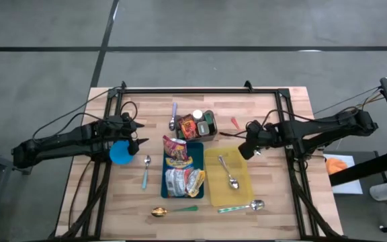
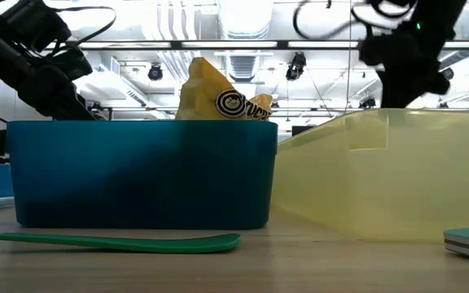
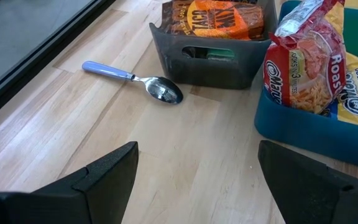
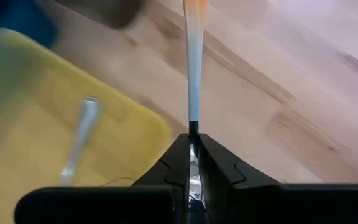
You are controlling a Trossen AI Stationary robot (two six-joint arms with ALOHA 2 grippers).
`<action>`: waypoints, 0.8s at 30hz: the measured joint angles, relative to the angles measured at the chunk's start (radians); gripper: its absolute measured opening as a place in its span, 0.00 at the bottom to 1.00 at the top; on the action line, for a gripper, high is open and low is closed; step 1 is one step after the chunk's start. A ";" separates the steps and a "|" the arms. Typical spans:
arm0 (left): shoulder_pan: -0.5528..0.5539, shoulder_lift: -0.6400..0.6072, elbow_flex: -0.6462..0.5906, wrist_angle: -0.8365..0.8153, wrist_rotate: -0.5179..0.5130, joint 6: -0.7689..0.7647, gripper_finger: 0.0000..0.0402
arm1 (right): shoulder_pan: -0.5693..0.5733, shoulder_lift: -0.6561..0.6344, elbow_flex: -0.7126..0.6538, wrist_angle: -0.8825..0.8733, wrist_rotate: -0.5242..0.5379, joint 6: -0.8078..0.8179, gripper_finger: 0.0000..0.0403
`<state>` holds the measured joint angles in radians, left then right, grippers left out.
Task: Pick & Place Food Item
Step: Put the orange spoon into the yellow bin
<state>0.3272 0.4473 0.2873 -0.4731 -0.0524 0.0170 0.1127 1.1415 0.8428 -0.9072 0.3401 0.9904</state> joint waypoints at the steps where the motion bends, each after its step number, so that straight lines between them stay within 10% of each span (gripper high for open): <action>1: 0.000 0.000 0.000 0.000 0.000 0.000 0.84 | 0.011 0.002 0.015 0.005 0.000 -0.002 0.05; 24: 0.000 0.000 0.000 0.000 0.000 0.000 0.84 | 0.281 0.287 0.111 0.215 0.020 0.264 0.05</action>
<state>0.3275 0.4477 0.2871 -0.4736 -0.0525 0.0172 0.3940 1.4283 0.9536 -0.6923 0.3604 1.2541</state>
